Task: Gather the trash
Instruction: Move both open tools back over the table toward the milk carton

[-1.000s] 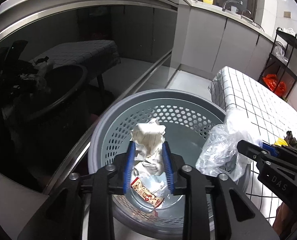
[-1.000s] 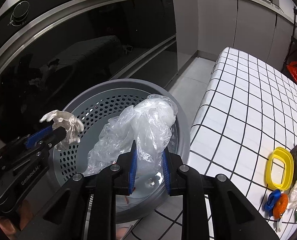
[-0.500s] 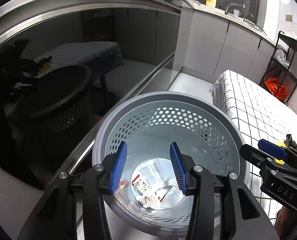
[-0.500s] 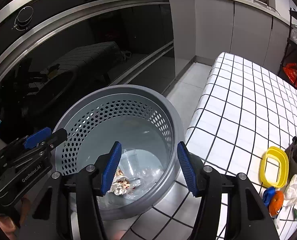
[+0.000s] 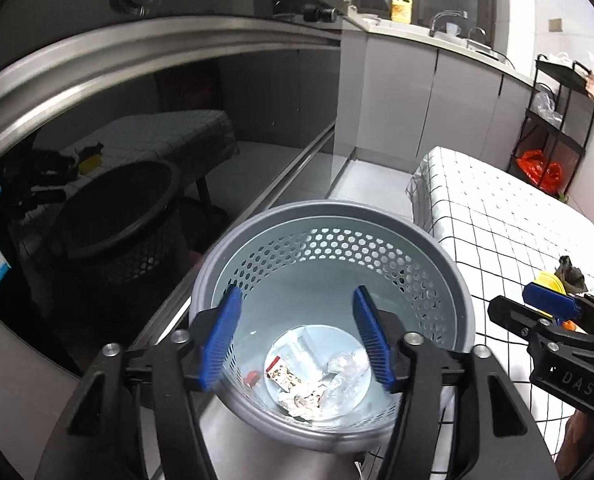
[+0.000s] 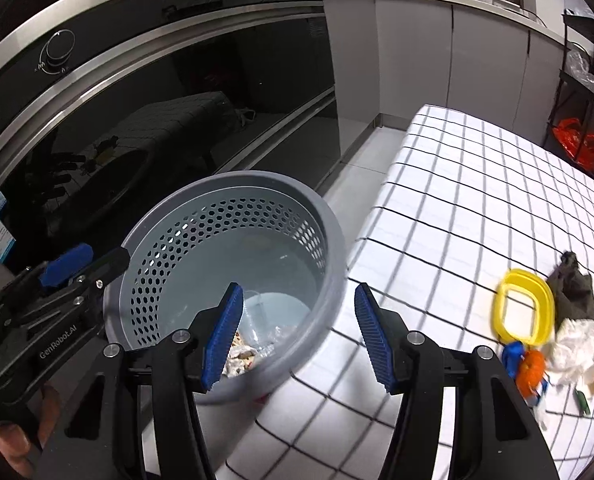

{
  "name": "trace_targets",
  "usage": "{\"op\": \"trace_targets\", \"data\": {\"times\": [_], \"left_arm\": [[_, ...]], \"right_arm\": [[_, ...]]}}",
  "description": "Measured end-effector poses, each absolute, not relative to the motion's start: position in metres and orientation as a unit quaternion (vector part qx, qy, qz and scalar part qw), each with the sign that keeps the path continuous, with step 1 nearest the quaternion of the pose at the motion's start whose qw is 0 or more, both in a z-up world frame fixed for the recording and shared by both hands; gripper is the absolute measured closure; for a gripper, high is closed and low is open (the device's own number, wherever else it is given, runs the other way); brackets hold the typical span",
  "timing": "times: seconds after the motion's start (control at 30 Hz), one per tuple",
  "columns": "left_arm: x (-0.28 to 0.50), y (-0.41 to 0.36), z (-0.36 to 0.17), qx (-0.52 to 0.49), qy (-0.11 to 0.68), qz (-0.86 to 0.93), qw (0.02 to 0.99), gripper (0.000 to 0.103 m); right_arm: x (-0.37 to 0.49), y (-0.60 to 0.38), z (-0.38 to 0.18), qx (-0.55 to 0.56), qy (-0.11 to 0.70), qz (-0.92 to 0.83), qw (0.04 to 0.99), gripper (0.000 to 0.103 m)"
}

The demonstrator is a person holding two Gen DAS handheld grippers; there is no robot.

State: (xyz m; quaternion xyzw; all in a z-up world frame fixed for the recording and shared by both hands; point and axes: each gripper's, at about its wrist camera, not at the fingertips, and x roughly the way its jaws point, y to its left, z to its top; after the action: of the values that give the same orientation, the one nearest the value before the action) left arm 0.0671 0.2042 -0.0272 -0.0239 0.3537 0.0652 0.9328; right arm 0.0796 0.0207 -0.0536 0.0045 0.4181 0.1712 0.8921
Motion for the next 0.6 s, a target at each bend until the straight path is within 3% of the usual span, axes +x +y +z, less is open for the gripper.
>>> {"op": "trace_targets", "data": {"times": [0.23,0.3,0.6], "left_arm": [[0.056,0.181,-0.001,-0.009,0.339,0.037,0.94,0.041],[0.051,0.169,0.009,-0.006,0.328,0.026,0.944,0.034],[0.034,0.103,0.031,0.005,0.307,-0.034,0.951,0.021]], "right_arm": [[0.047,-0.023,-0.047,0.025,0.412,0.139,0.9,0.042],[0.036,-0.043,-0.046,0.032,0.41,0.124,0.903,0.04],[-0.012,-0.158,-0.043,0.059,0.402,0.021,0.914,0.035]]}}
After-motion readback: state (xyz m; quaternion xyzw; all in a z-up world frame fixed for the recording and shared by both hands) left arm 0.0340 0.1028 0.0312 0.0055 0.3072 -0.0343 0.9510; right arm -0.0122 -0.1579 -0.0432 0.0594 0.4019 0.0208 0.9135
